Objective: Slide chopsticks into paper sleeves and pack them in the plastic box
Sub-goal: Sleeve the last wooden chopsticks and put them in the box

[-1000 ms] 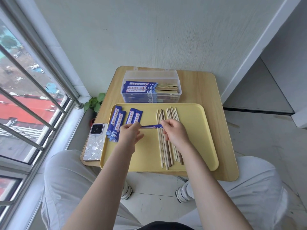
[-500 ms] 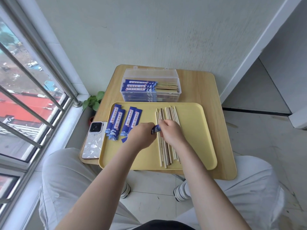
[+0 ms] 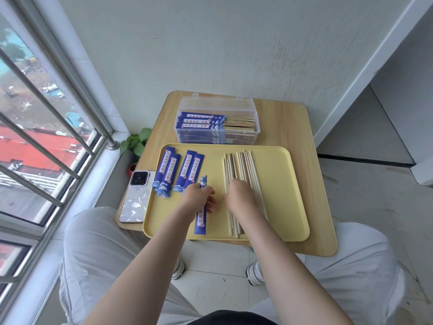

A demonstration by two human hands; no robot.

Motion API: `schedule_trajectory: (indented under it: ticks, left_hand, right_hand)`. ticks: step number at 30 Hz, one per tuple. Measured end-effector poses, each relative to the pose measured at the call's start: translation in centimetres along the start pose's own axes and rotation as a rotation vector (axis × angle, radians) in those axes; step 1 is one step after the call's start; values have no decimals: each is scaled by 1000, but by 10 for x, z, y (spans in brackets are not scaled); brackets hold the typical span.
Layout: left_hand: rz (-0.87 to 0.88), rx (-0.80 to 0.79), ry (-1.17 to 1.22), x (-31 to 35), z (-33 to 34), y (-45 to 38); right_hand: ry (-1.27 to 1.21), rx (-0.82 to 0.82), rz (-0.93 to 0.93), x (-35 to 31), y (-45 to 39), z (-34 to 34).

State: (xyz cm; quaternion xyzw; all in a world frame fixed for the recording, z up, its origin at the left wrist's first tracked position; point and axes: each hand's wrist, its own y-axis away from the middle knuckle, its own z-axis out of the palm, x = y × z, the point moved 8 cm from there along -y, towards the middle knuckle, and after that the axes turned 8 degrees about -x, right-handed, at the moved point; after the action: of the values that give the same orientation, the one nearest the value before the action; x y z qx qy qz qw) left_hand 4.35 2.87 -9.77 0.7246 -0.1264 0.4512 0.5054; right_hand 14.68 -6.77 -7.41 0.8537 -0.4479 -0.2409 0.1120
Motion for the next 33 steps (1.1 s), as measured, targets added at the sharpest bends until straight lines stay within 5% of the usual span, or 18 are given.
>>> schedule_trajectory:
  ticks: [12,20,28,33]
  left_hand:
    - [-22,-19,62,-4,-4,3]
    - [127,-272,291,23,10,12]
    - [200,-142,499,33,-4,8]
    - [204,-136,608,39,2,11]
  right_hand:
    - [118,-24,-1,-15,4,-4]
    - [-735,-254,-111,4,14,-17]
    - [-1163,-381,-123,33,9,-19]
    - [-1743,-153,-136,36,5,-23]
